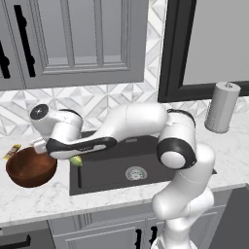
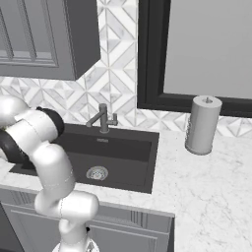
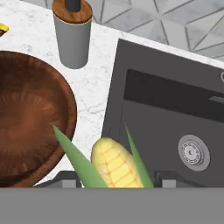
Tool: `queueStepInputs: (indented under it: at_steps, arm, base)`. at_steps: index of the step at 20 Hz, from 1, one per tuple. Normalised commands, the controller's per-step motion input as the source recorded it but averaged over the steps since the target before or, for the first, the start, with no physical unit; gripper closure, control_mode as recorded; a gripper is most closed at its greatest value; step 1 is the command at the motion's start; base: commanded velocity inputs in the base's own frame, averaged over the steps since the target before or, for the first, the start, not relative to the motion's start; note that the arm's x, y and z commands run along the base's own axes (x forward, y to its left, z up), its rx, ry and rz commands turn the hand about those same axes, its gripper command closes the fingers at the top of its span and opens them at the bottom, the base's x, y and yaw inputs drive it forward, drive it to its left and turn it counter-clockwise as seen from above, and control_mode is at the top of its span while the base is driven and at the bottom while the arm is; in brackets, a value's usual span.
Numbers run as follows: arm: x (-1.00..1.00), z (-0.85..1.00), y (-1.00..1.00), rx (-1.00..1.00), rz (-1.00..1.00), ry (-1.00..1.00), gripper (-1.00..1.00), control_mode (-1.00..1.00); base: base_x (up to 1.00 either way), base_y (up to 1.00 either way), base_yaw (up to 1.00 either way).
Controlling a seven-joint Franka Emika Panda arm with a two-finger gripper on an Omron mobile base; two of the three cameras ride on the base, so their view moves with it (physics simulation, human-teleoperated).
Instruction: Pick the corn from the sink and place it in the bowl. Then pick the bowl and place it in the microwave. Then close the microwave door and press the start button.
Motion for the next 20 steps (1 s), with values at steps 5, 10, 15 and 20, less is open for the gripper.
queueStepInputs:
  at_steps: [5,10,15,20]
  arm:
    - [0.16,0.23,0.48,0.05,0.0,-0.04,1.0,-1.0]
    - [0.2,0.26,0.51,0.02,-0.02,0.0,1.0,-1.0]
    - [0.07,0.07,0.46,0.0,-0.07,-0.02,1.0,-1.0]
    - [0.0,0.0,0.3,0.0,-0.12,-0.14,1.0,-1.0]
  base:
    - [0.0,0.0,0.0]
    - [0.0,0.0,0.0]
    - [0.0,0.0,0.0]
    - [0.0,0.0,0.0]
